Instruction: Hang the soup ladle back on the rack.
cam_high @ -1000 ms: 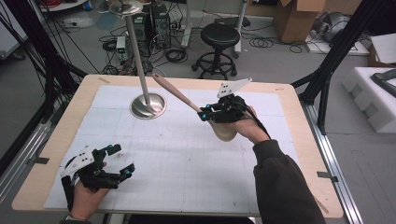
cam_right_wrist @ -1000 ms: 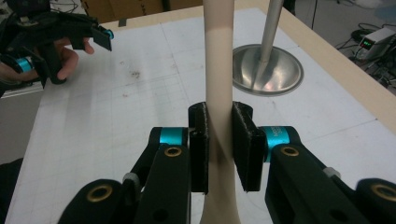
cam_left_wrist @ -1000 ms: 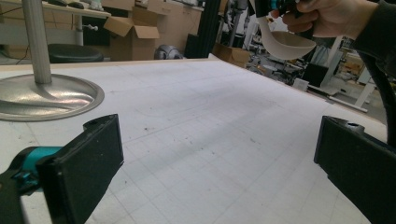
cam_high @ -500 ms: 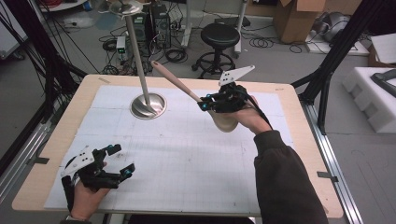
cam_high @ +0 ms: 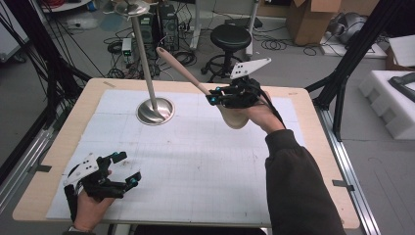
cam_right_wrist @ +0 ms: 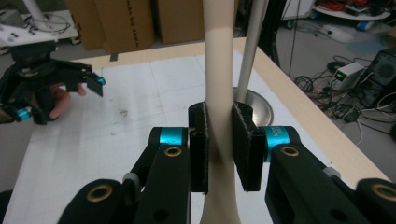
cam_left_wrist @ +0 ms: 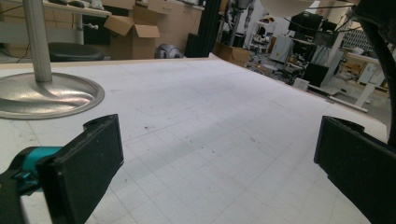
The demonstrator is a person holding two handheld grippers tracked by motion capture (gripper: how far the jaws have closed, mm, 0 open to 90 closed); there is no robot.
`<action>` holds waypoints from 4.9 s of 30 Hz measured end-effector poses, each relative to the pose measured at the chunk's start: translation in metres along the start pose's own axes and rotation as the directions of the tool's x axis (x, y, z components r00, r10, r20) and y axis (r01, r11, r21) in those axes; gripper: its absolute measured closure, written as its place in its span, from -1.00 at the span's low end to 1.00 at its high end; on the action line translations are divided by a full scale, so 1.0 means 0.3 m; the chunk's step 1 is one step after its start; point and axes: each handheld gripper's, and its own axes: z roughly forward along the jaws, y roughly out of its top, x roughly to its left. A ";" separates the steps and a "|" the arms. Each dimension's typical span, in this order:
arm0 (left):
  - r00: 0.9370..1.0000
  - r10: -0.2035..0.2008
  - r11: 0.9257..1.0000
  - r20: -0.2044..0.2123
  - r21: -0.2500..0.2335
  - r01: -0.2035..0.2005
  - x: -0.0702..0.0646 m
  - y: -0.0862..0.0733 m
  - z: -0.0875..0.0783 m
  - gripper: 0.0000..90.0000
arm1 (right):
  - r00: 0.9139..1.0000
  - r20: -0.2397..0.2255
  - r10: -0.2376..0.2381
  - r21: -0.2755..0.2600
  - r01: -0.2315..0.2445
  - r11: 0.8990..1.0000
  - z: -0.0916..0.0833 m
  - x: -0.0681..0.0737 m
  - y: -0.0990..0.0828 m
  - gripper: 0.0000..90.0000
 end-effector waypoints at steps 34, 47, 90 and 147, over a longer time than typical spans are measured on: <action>1.000 -0.004 1.000 0.003 0.002 0.004 0.002 -0.004 0.000 -0.96 | 0.997 0.058 0.045 -0.086 -0.040 0.996 0.045 -0.071 0.090 0.74; 1.000 -0.006 1.000 0.006 0.005 0.006 0.002 -0.005 0.003 -0.96 | 0.996 0.067 0.054 -0.105 -0.047 0.993 0.063 -0.083 0.115 0.74; 1.000 -0.010 1.000 0.011 0.009 0.010 0.003 -0.006 -0.001 -0.96 | 0.995 0.075 0.068 -0.097 -0.060 0.993 0.132 -0.114 0.148 0.73; 1.000 -0.013 1.000 0.013 -0.026 0.014 -0.005 -0.006 -0.036 -0.96 | 0.994 0.051 0.101 -0.016 -0.100 0.995 0.352 -0.130 0.154 0.73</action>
